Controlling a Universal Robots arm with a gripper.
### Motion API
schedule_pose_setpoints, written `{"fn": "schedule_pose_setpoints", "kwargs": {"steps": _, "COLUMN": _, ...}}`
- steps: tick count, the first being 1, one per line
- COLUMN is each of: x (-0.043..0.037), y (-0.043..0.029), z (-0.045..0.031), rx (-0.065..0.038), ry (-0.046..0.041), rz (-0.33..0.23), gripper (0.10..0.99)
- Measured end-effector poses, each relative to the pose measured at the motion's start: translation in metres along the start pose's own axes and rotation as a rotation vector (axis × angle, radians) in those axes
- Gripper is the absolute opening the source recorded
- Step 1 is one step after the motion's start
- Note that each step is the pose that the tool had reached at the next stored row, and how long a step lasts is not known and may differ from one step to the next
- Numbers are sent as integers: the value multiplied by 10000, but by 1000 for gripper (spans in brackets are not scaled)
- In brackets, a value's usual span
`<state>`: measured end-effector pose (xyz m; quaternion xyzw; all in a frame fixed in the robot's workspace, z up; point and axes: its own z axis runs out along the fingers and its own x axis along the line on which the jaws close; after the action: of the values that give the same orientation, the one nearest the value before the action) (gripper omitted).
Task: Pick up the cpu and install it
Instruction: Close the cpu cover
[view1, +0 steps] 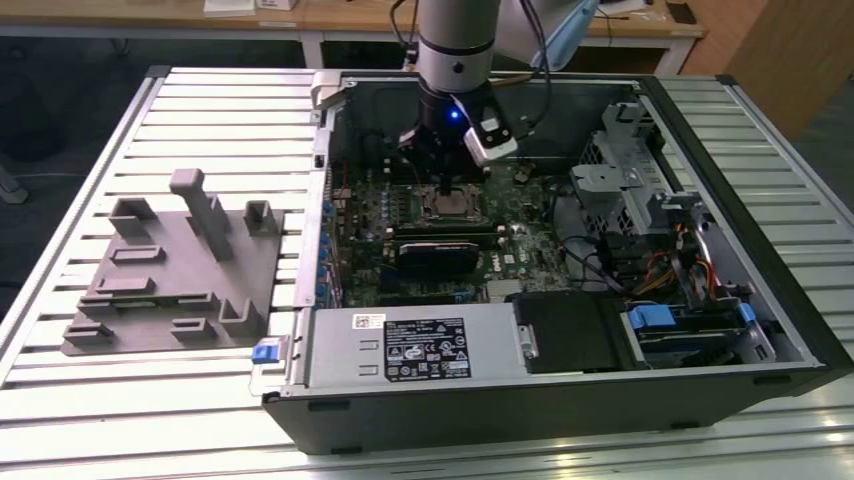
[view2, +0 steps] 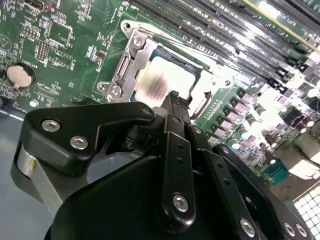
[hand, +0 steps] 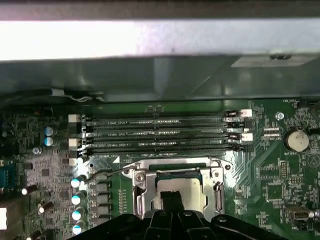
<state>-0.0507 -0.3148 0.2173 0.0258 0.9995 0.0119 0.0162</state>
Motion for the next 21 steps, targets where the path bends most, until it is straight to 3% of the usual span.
{"fn": "schedule_pose_setpoints", "kwargs": {"steps": 5, "x": -1, "y": -18, "z": 6, "rx": 100, "ry": -8, "rz": 134, "gripper": 106}}
{"fn": "schedule_pose_setpoints", "kwargs": {"steps": 17, "x": -2, "y": -117, "z": 54, "rx": 119, "ry": -18, "rz": 584, "gripper": 106}}
{"fn": "schedule_pose_setpoints", "kwargs": {"steps": 21, "x": 48, "y": -124, "z": 66, "rx": 121, "ry": -19, "rz": 641, "gripper": 106}}
